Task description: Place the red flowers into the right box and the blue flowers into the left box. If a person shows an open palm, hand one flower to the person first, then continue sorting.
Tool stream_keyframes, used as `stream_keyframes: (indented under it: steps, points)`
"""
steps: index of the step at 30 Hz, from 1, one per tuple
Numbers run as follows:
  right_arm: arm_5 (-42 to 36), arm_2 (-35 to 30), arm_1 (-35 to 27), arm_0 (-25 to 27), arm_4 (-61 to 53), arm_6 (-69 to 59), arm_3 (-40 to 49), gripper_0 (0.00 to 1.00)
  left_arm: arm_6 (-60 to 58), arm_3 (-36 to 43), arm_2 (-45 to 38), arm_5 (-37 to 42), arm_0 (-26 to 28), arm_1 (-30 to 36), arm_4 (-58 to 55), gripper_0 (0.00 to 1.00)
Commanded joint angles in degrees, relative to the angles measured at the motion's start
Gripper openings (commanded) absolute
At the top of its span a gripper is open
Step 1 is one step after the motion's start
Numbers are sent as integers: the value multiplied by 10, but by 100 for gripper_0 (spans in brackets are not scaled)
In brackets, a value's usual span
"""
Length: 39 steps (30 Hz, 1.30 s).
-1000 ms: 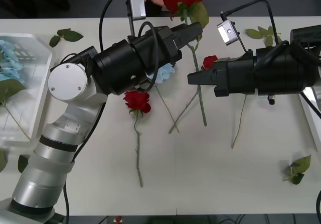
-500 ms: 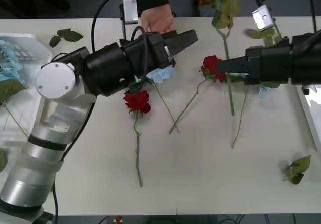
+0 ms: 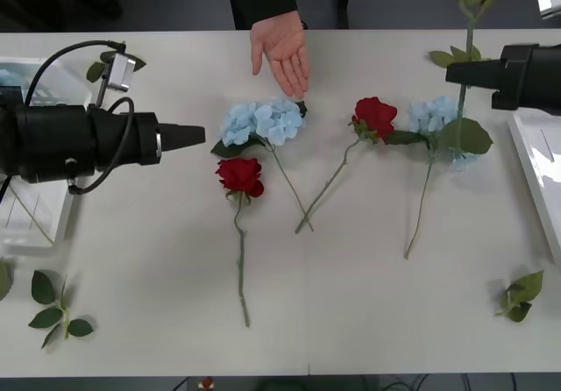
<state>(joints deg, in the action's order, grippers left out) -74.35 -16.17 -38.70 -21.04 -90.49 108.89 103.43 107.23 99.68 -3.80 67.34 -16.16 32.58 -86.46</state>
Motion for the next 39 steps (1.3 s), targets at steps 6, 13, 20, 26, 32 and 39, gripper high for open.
stream_keyframes:
  steps: [6, 13, 20, 26, 32, 39]
  points:
    - [141, 28, 60, -41, -3, 306, 14, 0, -198, 68, -4, 70, -18, -44, 262, 100]
    - [244, 110, 65, -55, -23, 444, 14, 0, -320, 117, 40, 134, -24, -123, 484, 100]
    - [302, 151, 67, -54, -27, 461, 13, 0, -388, 121, 135, 143, -24, -189, 684, 100]
    - [304, 156, 78, -55, -28, 461, 14, 0, -395, 109, 192, 144, -20, -211, 761, 100]
    - [310, 164, 85, -55, -28, 461, 14, 0, -396, 103, 246, 133, 5, -217, 829, 100]
    - [310, 164, 85, -55, -28, 461, 14, 0, -388, 25, 271, 54, 9, -219, 860, 100]
